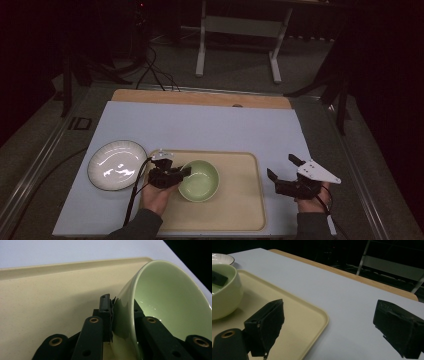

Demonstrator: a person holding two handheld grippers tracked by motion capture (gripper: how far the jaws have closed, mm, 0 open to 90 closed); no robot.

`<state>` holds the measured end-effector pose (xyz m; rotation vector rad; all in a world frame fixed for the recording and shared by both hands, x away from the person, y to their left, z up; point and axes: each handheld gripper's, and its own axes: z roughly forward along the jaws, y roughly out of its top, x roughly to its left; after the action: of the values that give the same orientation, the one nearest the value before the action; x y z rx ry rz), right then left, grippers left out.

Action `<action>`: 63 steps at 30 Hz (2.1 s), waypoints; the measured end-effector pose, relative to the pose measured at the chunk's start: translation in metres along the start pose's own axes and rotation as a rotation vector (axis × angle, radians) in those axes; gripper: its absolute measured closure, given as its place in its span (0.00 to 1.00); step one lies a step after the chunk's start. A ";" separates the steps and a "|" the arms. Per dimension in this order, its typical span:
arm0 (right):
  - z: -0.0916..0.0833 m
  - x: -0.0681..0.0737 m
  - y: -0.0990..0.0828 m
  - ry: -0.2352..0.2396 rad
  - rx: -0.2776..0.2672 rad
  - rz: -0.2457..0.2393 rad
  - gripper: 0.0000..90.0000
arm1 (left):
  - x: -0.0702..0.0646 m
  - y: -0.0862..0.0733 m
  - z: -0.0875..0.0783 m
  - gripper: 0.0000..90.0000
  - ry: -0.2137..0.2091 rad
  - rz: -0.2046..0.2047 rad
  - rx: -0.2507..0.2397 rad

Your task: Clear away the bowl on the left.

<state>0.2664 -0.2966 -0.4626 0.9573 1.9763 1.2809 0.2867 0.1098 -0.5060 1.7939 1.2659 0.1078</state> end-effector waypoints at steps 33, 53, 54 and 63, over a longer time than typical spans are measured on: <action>-0.001 0.000 0.000 -0.005 -0.006 0.004 0.11 | 0.000 0.020 -0.052 0.46 0.259 0.161 -0.111; -0.001 -0.001 -0.001 -0.013 -0.006 0.020 0.11 | 0.059 0.016 -0.148 0.36 0.365 0.181 -0.300; -0.001 -0.001 -0.001 -0.012 -0.003 0.020 0.11 | 0.063 0.014 -0.152 0.34 0.359 0.181 -0.313; 0.000 -0.002 -0.002 -0.021 0.009 0.029 0.11 | 0.093 -0.004 -0.166 0.33 0.427 0.136 -0.378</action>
<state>0.2675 -0.2991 -0.4638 1.0033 1.9602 1.2743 0.2400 0.2849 -0.4494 1.5670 1.3047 0.7902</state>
